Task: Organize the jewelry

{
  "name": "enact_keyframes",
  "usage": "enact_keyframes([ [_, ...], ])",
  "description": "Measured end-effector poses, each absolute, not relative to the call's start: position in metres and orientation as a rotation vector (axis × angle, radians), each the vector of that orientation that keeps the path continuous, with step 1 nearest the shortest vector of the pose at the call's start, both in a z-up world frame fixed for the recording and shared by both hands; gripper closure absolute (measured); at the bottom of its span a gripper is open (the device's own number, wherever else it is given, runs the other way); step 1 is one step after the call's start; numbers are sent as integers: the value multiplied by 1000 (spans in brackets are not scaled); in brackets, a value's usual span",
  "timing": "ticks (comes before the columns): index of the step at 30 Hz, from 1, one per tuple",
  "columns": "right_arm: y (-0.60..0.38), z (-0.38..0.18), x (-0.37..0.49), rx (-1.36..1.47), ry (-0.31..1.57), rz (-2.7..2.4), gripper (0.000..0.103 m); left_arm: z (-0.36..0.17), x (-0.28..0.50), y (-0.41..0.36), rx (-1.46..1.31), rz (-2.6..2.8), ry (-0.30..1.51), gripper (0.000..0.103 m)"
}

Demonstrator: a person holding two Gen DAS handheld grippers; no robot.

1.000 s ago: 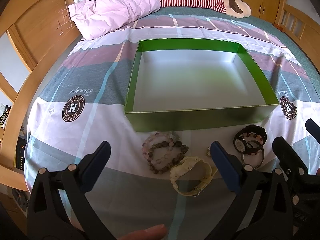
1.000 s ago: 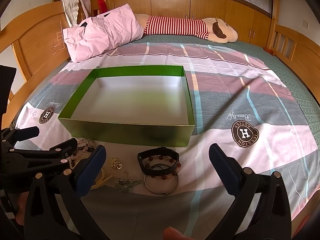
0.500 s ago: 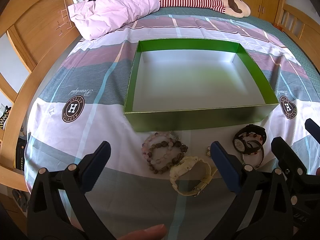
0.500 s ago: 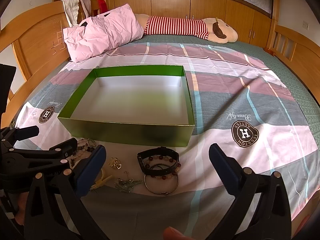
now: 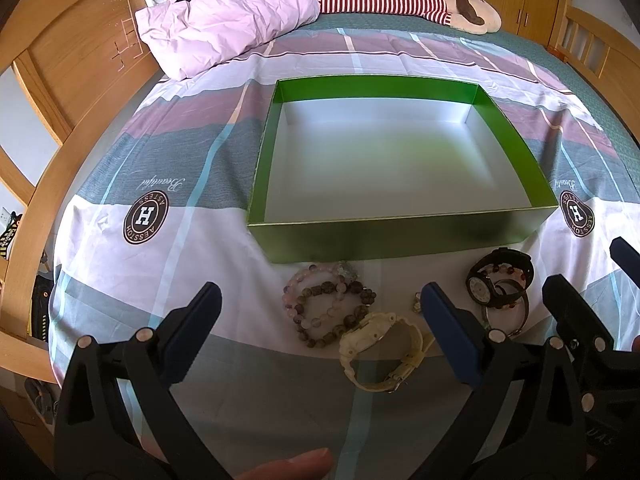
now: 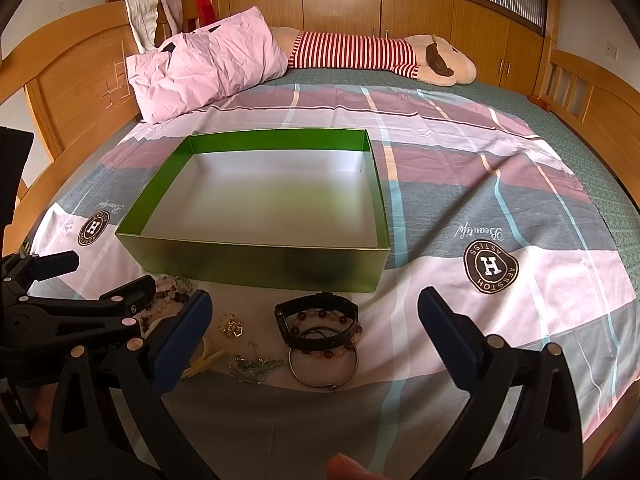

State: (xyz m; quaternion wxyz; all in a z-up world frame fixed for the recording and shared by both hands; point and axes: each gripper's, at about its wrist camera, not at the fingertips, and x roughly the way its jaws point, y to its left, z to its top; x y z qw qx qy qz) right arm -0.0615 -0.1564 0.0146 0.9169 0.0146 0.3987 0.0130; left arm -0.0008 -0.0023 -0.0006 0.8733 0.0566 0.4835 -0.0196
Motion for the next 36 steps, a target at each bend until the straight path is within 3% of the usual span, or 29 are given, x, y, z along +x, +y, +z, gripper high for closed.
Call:
enact_keyframes([
  [36, -171, 22, -60, -30, 760, -70, 1, -8, 3, -1, 126, -81, 1039, 2],
])
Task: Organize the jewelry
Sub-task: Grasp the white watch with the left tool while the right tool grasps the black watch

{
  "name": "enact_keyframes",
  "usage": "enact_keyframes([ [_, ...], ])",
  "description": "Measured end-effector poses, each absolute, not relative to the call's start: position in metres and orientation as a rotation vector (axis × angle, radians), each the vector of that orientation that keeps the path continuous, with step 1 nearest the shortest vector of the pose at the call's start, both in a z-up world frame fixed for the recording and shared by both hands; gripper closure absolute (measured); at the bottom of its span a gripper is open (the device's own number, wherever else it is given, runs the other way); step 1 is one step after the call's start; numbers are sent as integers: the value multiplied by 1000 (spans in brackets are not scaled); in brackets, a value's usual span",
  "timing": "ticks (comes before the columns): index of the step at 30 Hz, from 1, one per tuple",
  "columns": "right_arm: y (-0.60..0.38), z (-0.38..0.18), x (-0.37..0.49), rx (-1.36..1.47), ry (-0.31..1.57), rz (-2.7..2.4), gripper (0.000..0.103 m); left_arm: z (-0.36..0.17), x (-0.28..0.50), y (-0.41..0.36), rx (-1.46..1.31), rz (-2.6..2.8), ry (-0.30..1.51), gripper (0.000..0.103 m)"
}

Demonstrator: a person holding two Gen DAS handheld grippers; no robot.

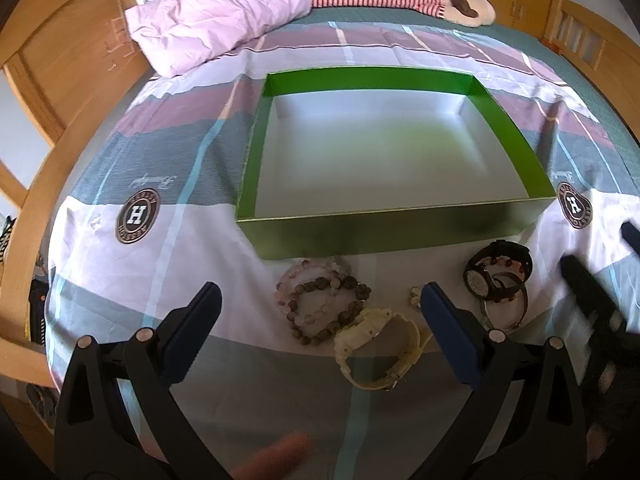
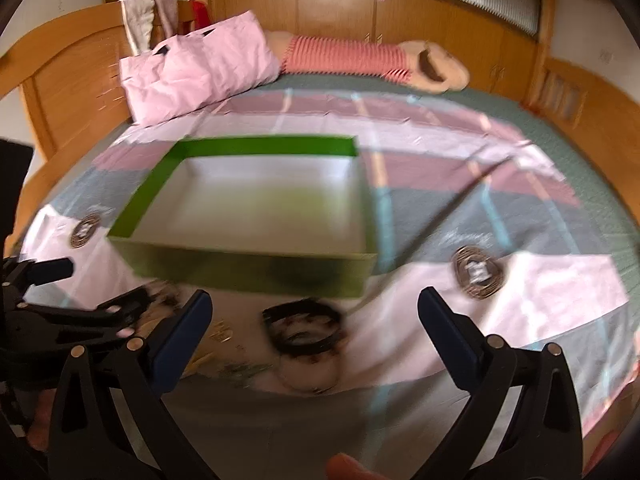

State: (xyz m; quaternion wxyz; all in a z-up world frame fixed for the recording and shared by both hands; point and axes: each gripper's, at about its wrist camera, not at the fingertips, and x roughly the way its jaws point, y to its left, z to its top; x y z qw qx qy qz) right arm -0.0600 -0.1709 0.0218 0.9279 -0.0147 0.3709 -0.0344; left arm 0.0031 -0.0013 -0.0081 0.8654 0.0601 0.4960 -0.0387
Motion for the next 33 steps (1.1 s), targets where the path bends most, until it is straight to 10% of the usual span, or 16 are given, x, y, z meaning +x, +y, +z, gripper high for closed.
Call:
enact_keyframes([
  [6, -225, 0, -36, 124, 948, -85, 7, -13, 23, 36, 24, -50, 1148, 32],
  [11, -212, -39, -27, 149, 1146, 6, 58, -23, 25, 46, -57, -93, 1225, 48],
  [27, -185, -70, 15, 18, 1225, 31, 60, -72, 8, 8, 78, -190, 1382, 62],
  [29, -182, -68, 13, -1, 1201, 36, 84, -77, 9, 9, 60, -197, 1404, 89],
  [33, -180, -61, 5, -19, 1169, 39, 93, -74, 9, 9, 48, -186, 1383, 90],
])
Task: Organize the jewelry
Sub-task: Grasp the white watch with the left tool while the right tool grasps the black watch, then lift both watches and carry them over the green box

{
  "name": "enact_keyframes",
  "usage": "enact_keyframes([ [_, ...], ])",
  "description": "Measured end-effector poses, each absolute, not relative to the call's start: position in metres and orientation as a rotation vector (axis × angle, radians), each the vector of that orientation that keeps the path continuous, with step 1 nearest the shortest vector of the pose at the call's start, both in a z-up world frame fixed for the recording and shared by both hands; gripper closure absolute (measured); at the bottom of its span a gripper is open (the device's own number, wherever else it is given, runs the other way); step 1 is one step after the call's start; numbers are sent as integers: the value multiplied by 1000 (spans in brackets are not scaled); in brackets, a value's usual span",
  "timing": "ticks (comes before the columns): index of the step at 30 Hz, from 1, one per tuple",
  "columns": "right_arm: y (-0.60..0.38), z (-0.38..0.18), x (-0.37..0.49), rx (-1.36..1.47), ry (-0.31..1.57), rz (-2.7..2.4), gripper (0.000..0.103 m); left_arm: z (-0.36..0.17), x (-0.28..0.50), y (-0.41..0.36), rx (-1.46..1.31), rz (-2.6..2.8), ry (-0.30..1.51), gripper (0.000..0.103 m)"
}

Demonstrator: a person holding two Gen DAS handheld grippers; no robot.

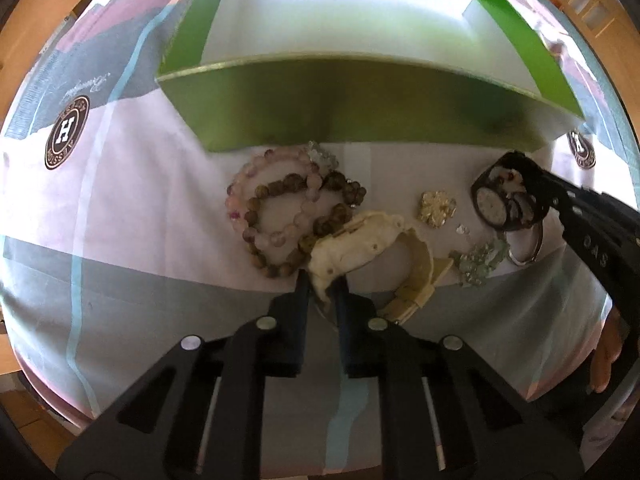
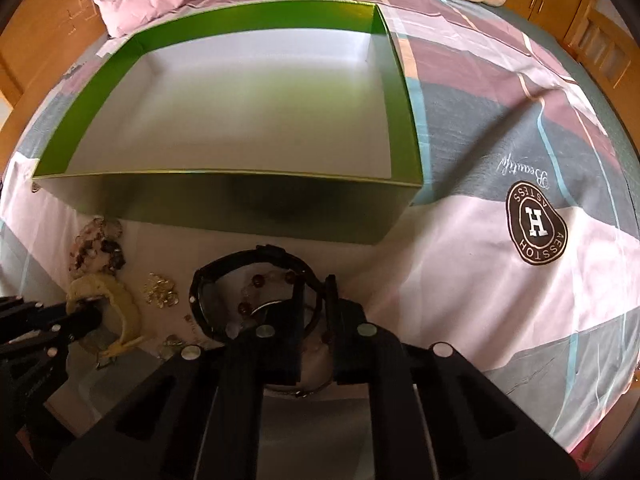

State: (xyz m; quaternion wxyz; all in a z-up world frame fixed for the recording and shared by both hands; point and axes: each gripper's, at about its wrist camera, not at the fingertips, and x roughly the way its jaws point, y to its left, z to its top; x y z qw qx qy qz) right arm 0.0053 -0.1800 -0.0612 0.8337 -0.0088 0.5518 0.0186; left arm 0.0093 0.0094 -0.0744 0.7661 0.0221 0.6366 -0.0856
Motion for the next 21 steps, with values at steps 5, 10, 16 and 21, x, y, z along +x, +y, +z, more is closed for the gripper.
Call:
enact_keyframes([
  [5, -187, -42, -12, 4, 1094, 31, 93, -53, 8, 22, 12, -172, 1307, 90],
  [10, -203, -29, -22, 80, 1044, 7, 93, -41, 8, 27, -2, -174, 1266, 90],
  [16, -205, -35, -24, 95, 1063, -33, 93, -46, 7, 30, 3, -173, 1274, 90],
  [21, -217, -36, -19, 120, 1059, -59, 93, -45, 8, 29, -8, -162, 1274, 90],
])
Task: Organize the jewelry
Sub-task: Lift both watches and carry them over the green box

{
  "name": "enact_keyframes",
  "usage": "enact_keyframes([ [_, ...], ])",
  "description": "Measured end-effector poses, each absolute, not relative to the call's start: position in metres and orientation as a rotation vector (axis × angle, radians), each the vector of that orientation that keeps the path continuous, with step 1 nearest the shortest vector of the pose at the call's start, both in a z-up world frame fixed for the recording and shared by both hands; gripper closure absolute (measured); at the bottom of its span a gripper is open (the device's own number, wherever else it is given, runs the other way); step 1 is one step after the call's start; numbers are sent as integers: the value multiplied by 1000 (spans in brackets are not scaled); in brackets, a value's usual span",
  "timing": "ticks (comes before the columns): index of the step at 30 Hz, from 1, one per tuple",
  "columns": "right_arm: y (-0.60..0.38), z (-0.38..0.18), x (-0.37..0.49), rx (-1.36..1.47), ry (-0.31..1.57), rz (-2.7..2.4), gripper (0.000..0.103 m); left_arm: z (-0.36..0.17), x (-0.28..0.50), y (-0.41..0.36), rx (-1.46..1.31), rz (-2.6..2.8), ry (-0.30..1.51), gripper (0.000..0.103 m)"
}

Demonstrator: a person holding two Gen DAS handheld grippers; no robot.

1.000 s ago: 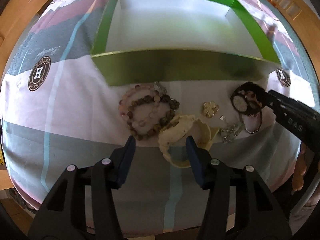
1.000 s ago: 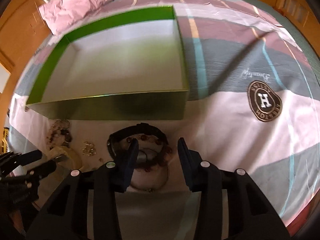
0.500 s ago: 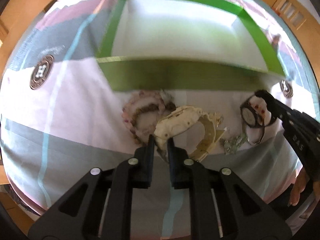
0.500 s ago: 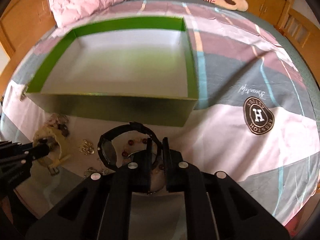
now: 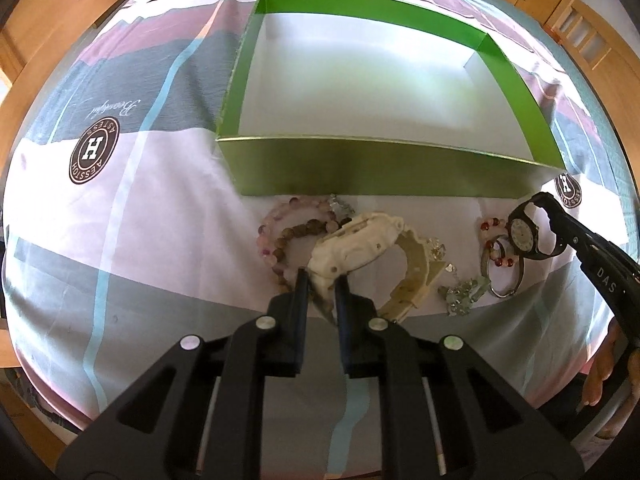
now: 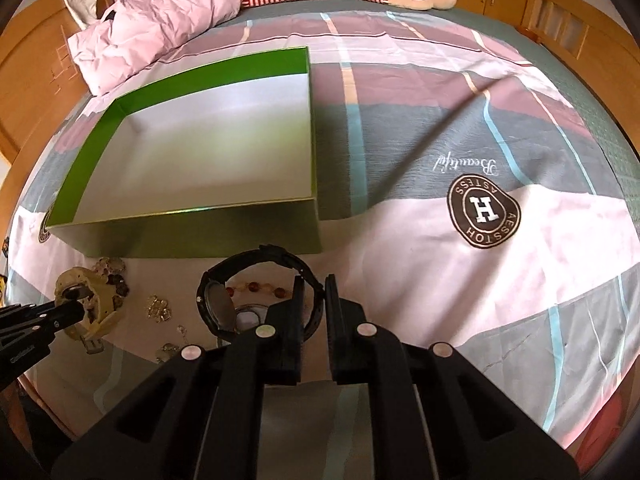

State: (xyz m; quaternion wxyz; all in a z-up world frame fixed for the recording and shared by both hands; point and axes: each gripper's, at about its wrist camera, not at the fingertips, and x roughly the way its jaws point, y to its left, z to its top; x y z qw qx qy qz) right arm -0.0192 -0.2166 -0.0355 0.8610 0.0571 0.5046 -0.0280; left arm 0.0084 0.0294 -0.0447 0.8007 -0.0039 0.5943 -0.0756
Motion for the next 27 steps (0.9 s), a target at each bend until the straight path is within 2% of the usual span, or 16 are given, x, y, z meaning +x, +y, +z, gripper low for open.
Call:
enact_keyframes([
  [11, -226, -30, -22, 187, 1038, -55, 93, -42, 8, 35, -28, -154, 1265, 89],
  [27, -208, -42, -22, 121, 1084, -19, 93, -35, 4, 30, -2, -147, 1221, 88],
])
